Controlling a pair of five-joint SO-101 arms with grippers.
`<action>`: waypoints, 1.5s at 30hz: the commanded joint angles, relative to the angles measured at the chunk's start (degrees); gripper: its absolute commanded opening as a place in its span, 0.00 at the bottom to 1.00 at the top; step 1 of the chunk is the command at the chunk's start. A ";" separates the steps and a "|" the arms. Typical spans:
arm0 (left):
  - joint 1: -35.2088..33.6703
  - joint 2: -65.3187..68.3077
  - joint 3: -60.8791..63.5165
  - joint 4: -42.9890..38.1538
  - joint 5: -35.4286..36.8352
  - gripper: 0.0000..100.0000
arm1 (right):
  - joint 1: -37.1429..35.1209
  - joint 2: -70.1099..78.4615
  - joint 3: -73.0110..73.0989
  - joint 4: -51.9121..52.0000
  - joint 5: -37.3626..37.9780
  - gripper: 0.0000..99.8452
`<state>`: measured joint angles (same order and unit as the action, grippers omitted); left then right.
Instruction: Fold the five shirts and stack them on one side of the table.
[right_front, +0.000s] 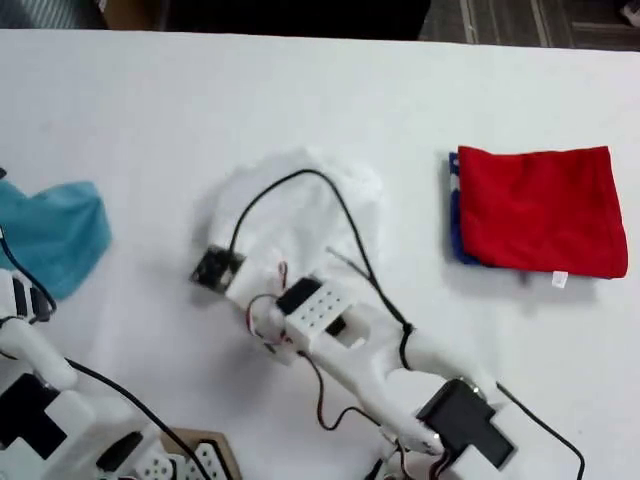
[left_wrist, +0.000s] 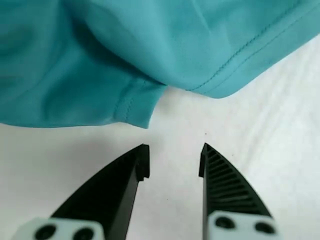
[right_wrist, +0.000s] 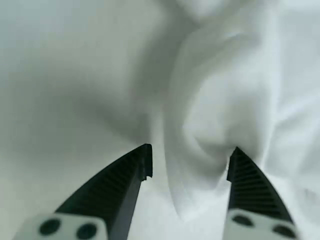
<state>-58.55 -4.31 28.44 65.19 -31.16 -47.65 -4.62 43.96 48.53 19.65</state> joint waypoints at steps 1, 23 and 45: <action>-0.26 0.09 -2.15 -0.26 0.44 0.19 | 5.76 3.82 -3.69 -1.45 0.26 0.25; 4.31 0.18 -1.98 0.35 0.70 0.19 | 18.42 17.10 -72.79 35.38 0.26 0.02; 17.05 0.18 2.51 0.97 0.62 0.19 | 9.71 -1.27 -92.92 49.63 1.14 0.02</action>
<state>-42.20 -3.78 30.99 66.07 -31.08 -37.80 -3.12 -50.64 97.93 19.65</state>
